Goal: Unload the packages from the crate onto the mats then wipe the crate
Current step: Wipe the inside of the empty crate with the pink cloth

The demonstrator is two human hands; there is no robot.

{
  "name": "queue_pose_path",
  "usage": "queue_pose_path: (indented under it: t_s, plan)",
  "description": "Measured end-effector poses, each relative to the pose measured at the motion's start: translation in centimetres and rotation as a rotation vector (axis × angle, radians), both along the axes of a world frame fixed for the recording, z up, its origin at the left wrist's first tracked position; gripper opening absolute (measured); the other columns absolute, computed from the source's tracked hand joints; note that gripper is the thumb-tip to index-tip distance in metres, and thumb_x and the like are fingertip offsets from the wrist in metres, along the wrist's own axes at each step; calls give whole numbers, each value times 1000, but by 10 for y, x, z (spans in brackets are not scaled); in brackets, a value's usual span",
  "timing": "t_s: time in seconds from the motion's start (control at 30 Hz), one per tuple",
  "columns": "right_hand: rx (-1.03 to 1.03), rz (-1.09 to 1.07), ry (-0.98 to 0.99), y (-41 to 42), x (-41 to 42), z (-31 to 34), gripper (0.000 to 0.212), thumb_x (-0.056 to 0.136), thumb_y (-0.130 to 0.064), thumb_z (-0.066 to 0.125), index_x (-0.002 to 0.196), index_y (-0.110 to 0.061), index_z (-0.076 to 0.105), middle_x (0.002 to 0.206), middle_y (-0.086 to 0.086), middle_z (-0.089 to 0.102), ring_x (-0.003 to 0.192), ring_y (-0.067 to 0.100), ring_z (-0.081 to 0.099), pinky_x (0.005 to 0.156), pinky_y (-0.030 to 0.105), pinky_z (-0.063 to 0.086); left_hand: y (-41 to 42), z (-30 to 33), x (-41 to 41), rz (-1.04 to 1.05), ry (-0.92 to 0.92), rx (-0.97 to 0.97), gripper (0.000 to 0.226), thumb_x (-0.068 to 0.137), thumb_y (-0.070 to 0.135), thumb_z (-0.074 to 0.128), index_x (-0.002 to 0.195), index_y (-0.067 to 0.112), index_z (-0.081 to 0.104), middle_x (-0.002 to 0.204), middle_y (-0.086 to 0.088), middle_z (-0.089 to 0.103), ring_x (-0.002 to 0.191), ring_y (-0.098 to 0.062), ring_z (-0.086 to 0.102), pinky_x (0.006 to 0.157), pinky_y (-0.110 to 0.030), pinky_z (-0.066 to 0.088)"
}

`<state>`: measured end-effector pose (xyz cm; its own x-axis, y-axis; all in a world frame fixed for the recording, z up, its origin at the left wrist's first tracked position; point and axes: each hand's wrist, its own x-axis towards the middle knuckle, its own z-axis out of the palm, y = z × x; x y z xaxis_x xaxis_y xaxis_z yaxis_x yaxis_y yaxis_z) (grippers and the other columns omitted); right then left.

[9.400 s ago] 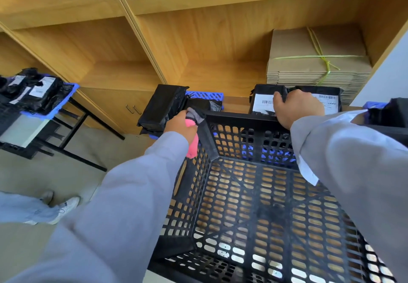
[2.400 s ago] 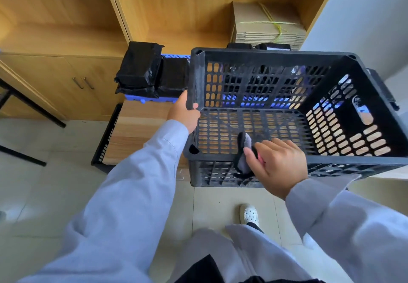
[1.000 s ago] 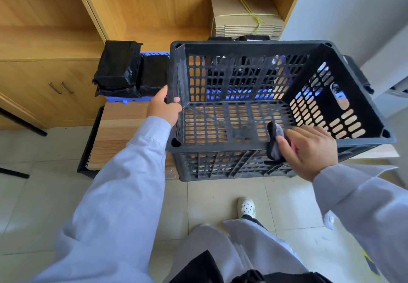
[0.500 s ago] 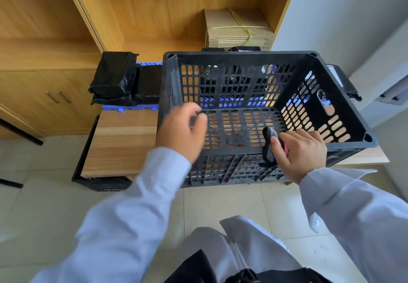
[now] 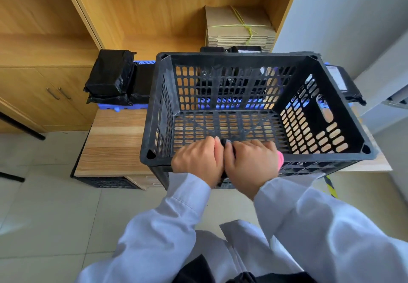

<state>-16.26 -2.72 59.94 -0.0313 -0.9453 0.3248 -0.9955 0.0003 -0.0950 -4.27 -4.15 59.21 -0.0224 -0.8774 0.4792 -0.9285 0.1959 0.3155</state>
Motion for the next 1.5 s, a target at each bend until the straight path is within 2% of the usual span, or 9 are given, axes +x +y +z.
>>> queue_pose_path:
  t_s: [0.27,0.67,0.9,1.0,1.1,1.2,1.3,1.4,1.5]
  plan:
    - [-143,276,-38,4,-40,-9,44,96,-43,47,59,-21,41,53,-3,50,56,28,52,60,36,38,-1,3,-3,93,7,-60,45,89,25,53,47,17,42,40,1,40,36,-23,36,48,-22,20]
    - [-239,261,55,19,-209,-7,50,101,-41,39,58,-16,44,56,2,46,56,31,50,58,38,39,-1,-1,-6,166,14,-110,44,87,19,53,46,16,38,41,3,30,39,-22,25,49,-23,13]
    - [-97,399,0,20,-241,-2,52,98,-52,41,79,-13,69,69,0,61,71,31,60,72,40,46,2,7,-9,153,-24,-47,41,86,23,51,48,18,34,42,4,27,38,-23,25,49,-21,10]
    - [-60,363,-252,24,-247,6,45,89,-53,54,101,-15,75,100,0,70,106,28,59,95,47,42,1,15,-16,247,-75,175,39,90,34,50,54,20,42,45,3,41,45,-25,37,50,-22,17]
    - [-42,109,-617,32,-258,14,49,84,-51,58,120,-19,65,125,2,58,122,26,47,104,46,36,-1,34,-39,226,116,381,31,94,43,50,73,22,59,66,7,58,68,-21,54,55,-25,32]
    - [65,-298,-1146,41,-268,17,46,82,-42,69,123,-27,54,130,8,53,119,27,52,96,41,44,4,52,-92,4,207,586,36,90,60,46,96,32,66,90,19,65,89,-8,58,76,-27,46]
    - [277,-504,-1669,56,-276,16,33,95,-21,60,125,-8,54,129,24,57,104,34,62,92,43,48,2,55,-151,-169,264,839,56,83,75,40,119,38,61,111,20,65,103,-7,60,86,-30,45]
    - [462,-435,-1850,66,-283,17,29,95,-16,55,117,1,60,120,22,66,94,31,68,101,51,48,-10,55,-194,-263,279,978,70,78,81,40,123,32,60,122,12,62,113,-13,57,93,-33,43]
    - [436,-360,-1911,70,-287,22,29,80,-21,71,102,-6,60,101,15,69,79,24,70,93,44,52,-20,54,-217,-321,298,1068,53,83,68,55,110,24,69,111,10,65,103,-10,59,82,-23,42]
